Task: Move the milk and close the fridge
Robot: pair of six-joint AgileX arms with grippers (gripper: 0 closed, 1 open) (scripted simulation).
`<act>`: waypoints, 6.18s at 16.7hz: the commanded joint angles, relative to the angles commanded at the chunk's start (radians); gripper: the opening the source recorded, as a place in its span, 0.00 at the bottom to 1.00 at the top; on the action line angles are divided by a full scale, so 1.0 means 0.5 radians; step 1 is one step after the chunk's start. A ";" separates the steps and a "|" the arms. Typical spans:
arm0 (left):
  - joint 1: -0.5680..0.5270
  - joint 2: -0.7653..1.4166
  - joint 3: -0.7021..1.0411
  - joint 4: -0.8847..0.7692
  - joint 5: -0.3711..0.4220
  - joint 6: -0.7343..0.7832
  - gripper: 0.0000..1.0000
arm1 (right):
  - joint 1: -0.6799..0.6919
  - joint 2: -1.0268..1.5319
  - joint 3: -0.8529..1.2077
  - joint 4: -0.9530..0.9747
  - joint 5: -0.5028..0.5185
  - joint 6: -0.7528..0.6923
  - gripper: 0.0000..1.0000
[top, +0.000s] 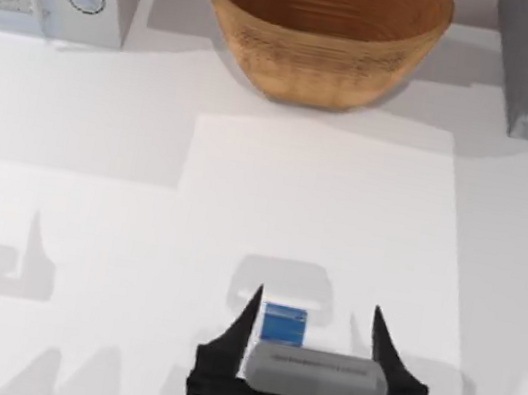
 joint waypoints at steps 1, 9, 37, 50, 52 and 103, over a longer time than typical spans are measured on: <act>0.000 0.000 0.000 0.000 0.000 0.000 1.00 | 0.032 0.138 0.061 0.067 0.044 0.010 1.00; 0.000 0.000 0.000 0.000 0.000 0.000 1.00 | 0.137 0.552 0.266 0.289 0.197 0.043 1.00; 0.000 0.000 0.000 0.000 0.000 0.000 1.00 | -0.110 0.607 0.326 0.434 -0.049 -0.107 0.00; 0.000 0.000 0.000 0.000 0.000 0.000 1.00 | -0.111 0.398 0.271 0.253 -0.044 -0.108 0.00; 0.000 0.000 0.000 0.000 0.000 0.000 1.00 | -0.106 0.333 0.262 0.206 -0.050 -0.094 0.00; 0.000 0.000 0.000 0.000 0.000 0.000 1.00 | -3.054 0.326 1.299 -0.789 -3.116 -0.202 0.00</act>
